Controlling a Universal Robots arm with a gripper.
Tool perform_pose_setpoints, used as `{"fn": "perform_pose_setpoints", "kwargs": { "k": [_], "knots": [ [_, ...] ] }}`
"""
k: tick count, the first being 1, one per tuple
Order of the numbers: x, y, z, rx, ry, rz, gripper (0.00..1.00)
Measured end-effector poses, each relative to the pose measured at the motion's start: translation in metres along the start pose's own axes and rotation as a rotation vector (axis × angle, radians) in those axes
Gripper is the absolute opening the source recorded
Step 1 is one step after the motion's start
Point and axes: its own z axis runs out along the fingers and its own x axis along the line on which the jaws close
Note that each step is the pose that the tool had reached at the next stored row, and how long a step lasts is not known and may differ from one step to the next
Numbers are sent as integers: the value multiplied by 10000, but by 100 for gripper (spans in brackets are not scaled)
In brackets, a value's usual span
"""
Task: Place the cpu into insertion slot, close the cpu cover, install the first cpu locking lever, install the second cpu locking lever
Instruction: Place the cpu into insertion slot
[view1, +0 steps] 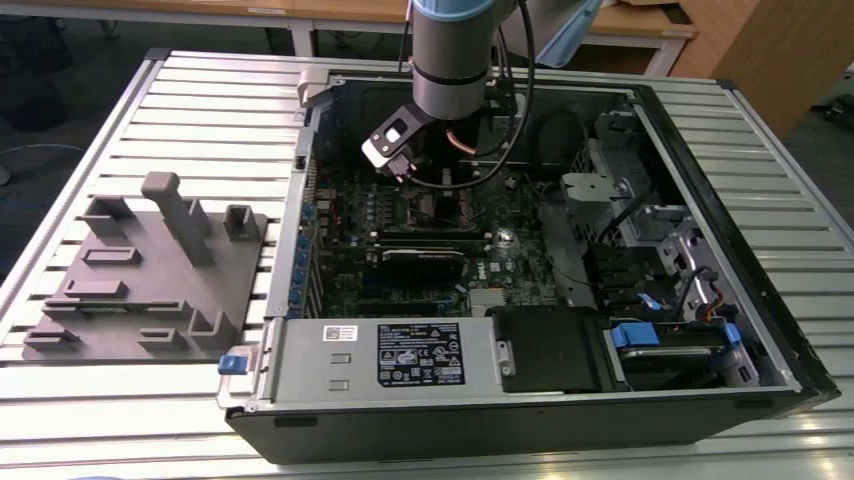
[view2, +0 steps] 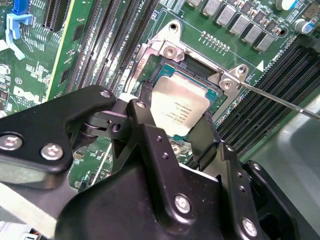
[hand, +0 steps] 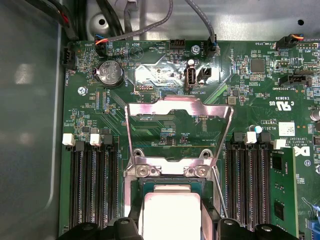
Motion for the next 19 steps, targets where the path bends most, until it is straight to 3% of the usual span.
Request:
{"fn": "perform_pose_setpoints", "kwargs": {
  "k": [5, 7, 12, 19],
  "knots": [
    [4, 1, 7, -9, 19, 2, 55],
    [1, 0, 4, -5, 9, 1, 61],
    [0, 0, -5, 1, -1, 0, 61],
    [2, 7, -131, -1, 1, 0, 61]
  ]
}}
